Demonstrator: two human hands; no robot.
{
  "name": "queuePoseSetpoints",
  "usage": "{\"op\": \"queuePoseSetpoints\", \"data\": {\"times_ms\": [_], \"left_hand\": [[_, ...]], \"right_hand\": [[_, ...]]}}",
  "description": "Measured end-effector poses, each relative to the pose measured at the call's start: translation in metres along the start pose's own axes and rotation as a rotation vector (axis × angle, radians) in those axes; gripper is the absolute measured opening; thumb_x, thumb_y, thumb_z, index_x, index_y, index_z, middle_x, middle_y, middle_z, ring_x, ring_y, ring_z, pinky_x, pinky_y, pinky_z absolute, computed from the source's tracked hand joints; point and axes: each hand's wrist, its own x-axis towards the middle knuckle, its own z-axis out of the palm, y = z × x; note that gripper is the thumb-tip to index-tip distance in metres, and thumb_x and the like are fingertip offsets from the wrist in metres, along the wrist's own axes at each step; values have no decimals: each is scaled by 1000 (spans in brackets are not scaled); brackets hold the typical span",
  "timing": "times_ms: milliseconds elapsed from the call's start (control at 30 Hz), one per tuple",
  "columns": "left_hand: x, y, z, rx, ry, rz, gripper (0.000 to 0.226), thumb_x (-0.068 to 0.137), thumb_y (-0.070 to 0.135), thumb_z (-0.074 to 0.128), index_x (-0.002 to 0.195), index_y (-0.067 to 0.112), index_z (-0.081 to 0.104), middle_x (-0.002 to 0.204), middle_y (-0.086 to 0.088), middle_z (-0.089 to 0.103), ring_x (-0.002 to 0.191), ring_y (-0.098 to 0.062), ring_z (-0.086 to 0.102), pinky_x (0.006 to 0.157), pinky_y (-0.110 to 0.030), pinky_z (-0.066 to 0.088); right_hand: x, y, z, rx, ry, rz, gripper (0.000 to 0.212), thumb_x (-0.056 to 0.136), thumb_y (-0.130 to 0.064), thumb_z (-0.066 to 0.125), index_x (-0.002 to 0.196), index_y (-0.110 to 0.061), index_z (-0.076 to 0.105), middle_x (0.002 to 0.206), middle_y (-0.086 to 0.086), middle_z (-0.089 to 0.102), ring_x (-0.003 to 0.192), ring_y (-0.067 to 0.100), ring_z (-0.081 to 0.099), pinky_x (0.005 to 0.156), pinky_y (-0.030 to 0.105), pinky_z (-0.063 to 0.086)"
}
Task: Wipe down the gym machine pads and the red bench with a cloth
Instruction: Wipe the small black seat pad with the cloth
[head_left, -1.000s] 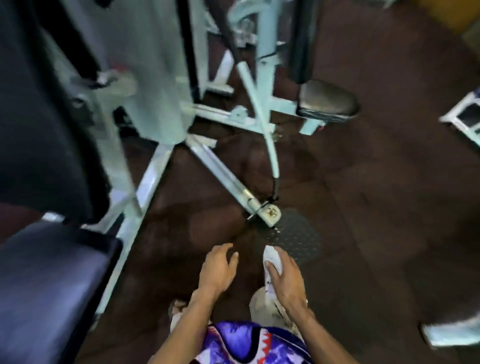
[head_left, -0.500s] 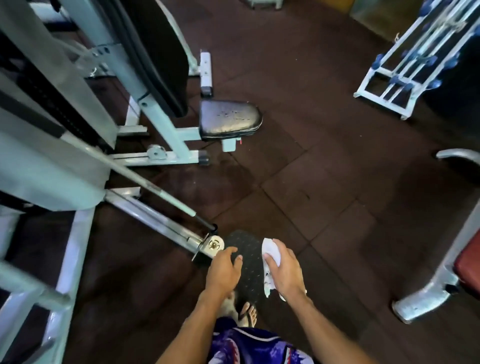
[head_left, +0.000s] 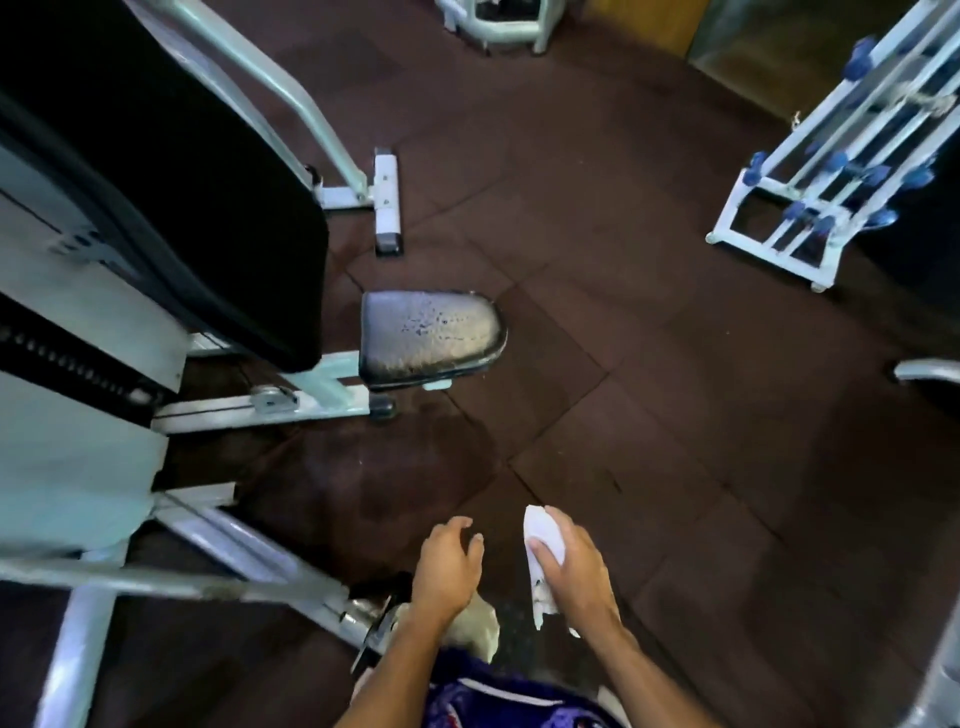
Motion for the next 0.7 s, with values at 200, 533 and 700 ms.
{"op": "queuePoseSetpoints", "data": {"times_ms": [200, 533, 700], "left_hand": [[103, 52, -58, 21, 124, -31, 36, 96, 29, 54, 129, 15, 58, 124, -10, 62, 116, -24, 60, 104, -37, 48], [308, 69, -99, 156, 340, -41, 39, 97, 30, 52, 134, 19, 52, 135, -5, 54, 127, -24, 49, 106, -44, 42], [405, 45, -95, 348, 380, 59, 44, 96, 28, 53, 138, 14, 49, 144, -13, 45, 137, -31, 40, 112, -47, 38]], "right_hand": [[118, -58, -21, -19, -35, -35, 47, 98, -39, 58, 142, -29, 48, 138, 1, 57, 125, 19, 55, 104, 32, 44], [359, -97, -3, -95, -133, -148, 49, 97, -39, 58, 144, -29, 46, 138, 3, 57, 126, 21, 52, 106, 38, 43], [453, -100, 26, -90, -59, -201, 50, 98, -33, 58, 146, -24, 45, 143, 5, 52, 130, 22, 49, 109, 35, 38]]}}
